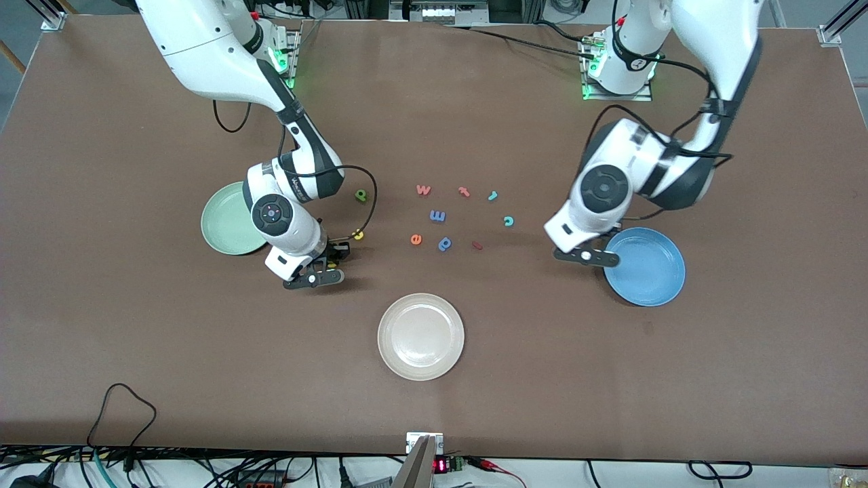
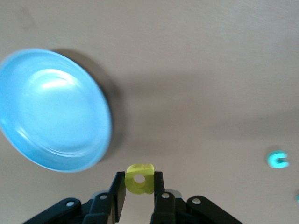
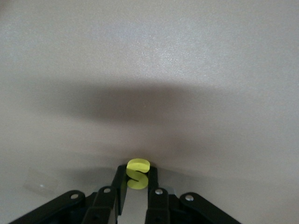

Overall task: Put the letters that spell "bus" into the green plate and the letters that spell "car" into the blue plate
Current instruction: 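Drop the s on the green plate while the left gripper drops a on blue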

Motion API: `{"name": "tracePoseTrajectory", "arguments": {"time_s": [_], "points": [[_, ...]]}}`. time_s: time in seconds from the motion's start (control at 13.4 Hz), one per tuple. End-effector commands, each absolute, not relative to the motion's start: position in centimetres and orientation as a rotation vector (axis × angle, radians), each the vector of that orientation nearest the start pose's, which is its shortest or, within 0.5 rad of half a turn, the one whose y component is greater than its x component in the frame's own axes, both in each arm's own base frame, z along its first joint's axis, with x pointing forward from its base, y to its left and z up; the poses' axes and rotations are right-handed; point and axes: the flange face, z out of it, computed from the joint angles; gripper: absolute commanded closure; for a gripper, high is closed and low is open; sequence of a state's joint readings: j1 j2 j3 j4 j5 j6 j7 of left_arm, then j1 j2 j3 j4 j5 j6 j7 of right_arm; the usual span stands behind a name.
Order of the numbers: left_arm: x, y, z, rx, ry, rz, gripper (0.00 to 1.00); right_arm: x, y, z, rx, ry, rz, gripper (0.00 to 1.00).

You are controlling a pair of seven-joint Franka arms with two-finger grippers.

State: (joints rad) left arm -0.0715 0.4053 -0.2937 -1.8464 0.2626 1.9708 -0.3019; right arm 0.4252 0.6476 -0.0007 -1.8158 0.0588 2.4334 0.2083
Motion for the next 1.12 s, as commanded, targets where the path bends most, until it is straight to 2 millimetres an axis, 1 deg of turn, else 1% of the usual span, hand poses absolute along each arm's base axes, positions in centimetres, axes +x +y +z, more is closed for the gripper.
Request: {"name": "tracePoseTrajectory", "arguments": {"time_s": [0.0,0.07,0.15,0.22,0.3,0.37,0.45,0.52,0.6,0.67,0.75,0.82,0.9,0.97,1.05], "points": [[61.0,-10.1,29.6,-2.951,0.393,0.334,0.79,59.1,27.0,17.6,-3.102,-0.252,0.053,1.0],[61.7,-7.6,28.4,-2.973,0.41,0.332,0.77,59.1,26.9,17.8,-3.102,-0.255,0.053,1.0],[62.0,-5.9,26.7,-2.994,0.423,0.328,0.77,59.1,26.9,18.1,-3.1,-0.246,0.049,1.0],[62.0,-5.3,25.4,-3.005,0.431,0.327,0.76,59.4,26.9,19.3,-3.093,-0.256,0.027,1.0],[61.8,-5.4,24.2,-3.011,0.434,0.341,0.76,59.6,26.3,20.8,-3.091,-0.243,0.015,1.0],[61.7,-5.2,23.3,-3.02,0.429,0.341,0.76,59.9,24.8,22.5,-3.096,-0.216,0.035,1.0],[61.7,-4.2,22.3,-3.033,0.412,0.335,0.74,59.9,22.7,24.3,-3.107,-0.177,0.094,1.0],[61.7,-3.5,21.5,-3.043,0.394,0.335,0.68,59.8,20.7,25.7,-3.115,-0.139,0.135,1.0],[61.7,-3.5,21.3,-3.044,0.394,0.339,0.47,59.4,18.4,26.7,-3.116,-0.122,0.152,1.0],[61.6,-3.6,21.5,-3.045,0.394,0.341,0.0,58.7,16.5,27.0,-3.116,-0.133,0.167,1.0],[61.6,-3.8,22.3,-3.041,0.396,0.341,0.0,58.1,14.2,27.0,-3.113,-0.132,0.18,1.0],[61.6,-5.1,23.9,-3.038,0.421,0.338,0.0,57.5,11.8,26.8,-3.111,-0.124,0.198,1.0],[61.2,-6.7,25.3,-3.034,0.441,0.361,0.0,56.9,10.1,26.6,-3.106,-0.14,0.213,1.0],[60.5,-9.5,27.0,-3.027,0.464,0.384,0.0,56.1,8.6,25.9,-3.103,-0.152,0.235,1.0],[59.7,-12.8,28.4,-3.028,0.465,0.384,0.0,55.4,6.9,24.9,-3.102,-0.131,0.244,1.0]]}}
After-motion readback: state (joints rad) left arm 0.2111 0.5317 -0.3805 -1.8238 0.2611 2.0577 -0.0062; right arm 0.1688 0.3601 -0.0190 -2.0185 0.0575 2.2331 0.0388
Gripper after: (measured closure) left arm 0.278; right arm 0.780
